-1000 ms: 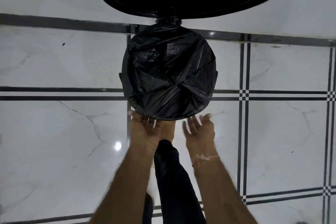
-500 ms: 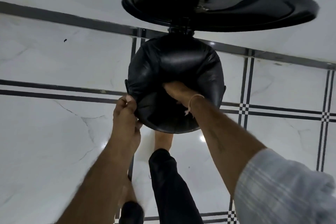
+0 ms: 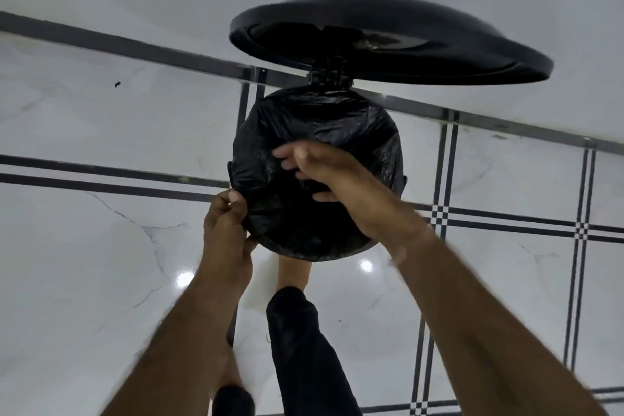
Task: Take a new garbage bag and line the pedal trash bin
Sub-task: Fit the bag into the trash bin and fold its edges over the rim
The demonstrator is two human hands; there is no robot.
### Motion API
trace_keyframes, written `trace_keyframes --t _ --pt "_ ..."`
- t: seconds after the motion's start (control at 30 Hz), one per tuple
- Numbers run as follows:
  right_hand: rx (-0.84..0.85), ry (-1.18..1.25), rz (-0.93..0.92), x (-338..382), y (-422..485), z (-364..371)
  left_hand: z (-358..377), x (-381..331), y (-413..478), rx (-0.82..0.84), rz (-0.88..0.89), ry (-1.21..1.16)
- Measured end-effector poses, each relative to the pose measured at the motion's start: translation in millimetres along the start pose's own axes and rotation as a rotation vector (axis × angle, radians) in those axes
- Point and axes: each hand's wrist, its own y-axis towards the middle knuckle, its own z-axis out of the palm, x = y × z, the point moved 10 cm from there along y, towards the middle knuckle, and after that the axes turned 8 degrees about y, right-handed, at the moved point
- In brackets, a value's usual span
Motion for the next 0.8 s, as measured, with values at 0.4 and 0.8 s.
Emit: trace_keyframes --t 0.4,0.8 --pt "-0.329 -0.087 0.161 -52.3 93.6 -23.5 -1.5 5.2 7.1 -0.037 0.009 0.015" --pt "-0.215 -0.292 0.411 -95.2 82.0 -37.5 -2.0 2.3 5.9 -0.038 0.021 0.002"
